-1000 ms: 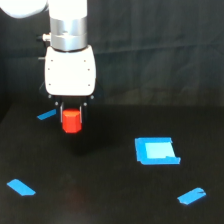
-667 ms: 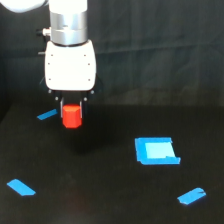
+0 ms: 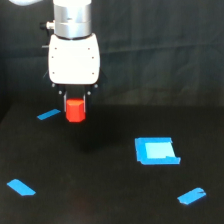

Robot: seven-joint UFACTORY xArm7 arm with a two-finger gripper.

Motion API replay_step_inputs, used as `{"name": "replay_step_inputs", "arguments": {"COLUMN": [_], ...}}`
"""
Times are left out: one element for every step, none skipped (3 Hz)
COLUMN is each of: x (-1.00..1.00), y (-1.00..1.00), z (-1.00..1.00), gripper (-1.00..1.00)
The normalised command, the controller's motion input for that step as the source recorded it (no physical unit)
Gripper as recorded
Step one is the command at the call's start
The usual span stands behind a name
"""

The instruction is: Pick up the red object from the table

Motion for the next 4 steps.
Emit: {"name": "replay_step_inputs", "arguments": {"x": [0.11, 0.08, 0.02, 0.08], "y": [0.0, 0.05, 0.01, -0.06], "z": [0.18, 0.05, -0.03, 0.08], "gripper": [-1.0, -0.99, -0.96, -0.97]}}
